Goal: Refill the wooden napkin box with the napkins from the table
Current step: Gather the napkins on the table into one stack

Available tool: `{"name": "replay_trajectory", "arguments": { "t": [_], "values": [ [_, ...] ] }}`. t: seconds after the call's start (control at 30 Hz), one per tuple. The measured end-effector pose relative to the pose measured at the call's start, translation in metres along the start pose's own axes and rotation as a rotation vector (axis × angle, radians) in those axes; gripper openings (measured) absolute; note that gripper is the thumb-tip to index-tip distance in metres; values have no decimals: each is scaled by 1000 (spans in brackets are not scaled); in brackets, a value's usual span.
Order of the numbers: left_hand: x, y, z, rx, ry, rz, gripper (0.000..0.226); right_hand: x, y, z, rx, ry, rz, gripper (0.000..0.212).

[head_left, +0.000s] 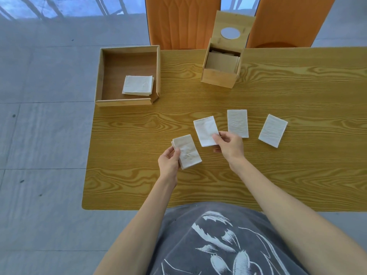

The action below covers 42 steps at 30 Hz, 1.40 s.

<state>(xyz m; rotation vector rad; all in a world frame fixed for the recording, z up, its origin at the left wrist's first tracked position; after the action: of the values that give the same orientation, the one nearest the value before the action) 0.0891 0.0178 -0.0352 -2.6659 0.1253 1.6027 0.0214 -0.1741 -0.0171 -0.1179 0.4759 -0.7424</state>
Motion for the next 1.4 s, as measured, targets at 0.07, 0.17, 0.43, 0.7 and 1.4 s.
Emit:
{"name": "replay_trajectory", "arguments": {
  "t": [0.07, 0.17, 0.43, 0.7, 1.4],
  "values": [
    [0, 3, 1, 14, 11, -1, 36, -8, 2, -1, 56, 12, 65, 19],
    [-2, 10, 0, 25, 14, 12, 32, -20, 9, -8, 77, 37, 151, 9],
    [-5, 12, 2, -24, -31, 27, 27, -24, 19, -21, -238, -47, 189, 25],
    [-2, 17, -1, 99, 29, 16, 24, -20, 18, -16, -575, -169, 155, 26],
    [10, 29, -1, 288, 114, -121, 31, 48, -54, 7, -727, 117, -220, 34]
  ]
}}
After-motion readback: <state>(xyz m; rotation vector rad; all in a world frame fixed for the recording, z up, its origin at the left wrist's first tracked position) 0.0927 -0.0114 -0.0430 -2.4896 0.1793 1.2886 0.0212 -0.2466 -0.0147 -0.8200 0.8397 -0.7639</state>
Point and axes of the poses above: each hand's wrist, its own x-axis towards the middle knuckle, its own y-axis out of the palm, z = x × y, the point moved 3 cm from there along x, towards the middle knuckle, and after that the axes turned 12 degrees about -y, right-handed, at the moved point
